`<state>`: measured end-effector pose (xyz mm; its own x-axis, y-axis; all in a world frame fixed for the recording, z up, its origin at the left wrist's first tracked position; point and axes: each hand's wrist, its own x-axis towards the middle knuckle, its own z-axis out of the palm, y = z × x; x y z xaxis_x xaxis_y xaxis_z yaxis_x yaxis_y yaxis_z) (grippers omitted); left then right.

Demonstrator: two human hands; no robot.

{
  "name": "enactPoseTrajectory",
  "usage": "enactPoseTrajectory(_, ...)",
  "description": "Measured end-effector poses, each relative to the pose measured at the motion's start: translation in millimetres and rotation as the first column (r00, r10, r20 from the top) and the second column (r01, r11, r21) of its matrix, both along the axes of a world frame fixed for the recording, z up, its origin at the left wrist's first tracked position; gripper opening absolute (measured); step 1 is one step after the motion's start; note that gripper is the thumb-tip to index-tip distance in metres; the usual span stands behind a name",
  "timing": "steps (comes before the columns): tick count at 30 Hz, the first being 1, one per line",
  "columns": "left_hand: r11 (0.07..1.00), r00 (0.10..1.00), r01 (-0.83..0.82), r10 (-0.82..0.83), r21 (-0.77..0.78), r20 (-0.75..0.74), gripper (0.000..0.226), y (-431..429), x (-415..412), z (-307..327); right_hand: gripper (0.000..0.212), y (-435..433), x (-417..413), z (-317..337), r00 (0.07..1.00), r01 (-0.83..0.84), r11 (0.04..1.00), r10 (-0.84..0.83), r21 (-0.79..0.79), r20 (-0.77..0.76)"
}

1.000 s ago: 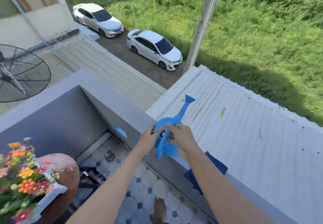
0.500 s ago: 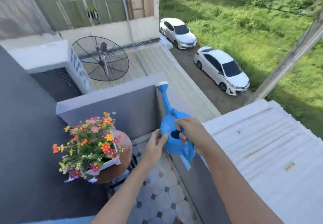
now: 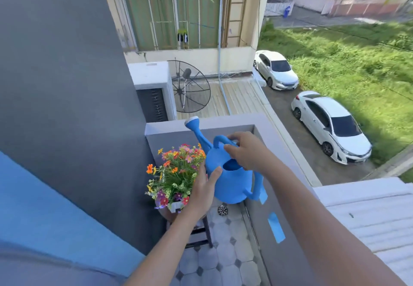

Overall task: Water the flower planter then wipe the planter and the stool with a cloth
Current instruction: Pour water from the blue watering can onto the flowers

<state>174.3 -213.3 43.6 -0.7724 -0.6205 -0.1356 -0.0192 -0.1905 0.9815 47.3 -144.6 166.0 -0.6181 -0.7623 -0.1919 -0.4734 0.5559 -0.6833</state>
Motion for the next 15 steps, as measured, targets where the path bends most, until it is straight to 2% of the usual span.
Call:
enactPoseTrajectory(6,1.000,1.000,0.009,-0.008,0.012,-0.007,0.025,2,24,4,0.031,-26,25,14,0.980,-0.075,0.984,0.103,0.163,-0.170)
enactPoseTrajectory(9,1.000,1.000,0.027,-0.026,-0.011,0.017,0.023,4,33,10,0.041,-37,32,18,0.960,-0.064,0.971,0.124,0.232,-0.253)
enactPoseTrajectory(15,0.995,0.994,0.098,-0.098,-0.002,0.045,0.035,2,42,18,0.046,-51,42,30,0.946,-0.042,0.941,0.145,0.336,-0.288)
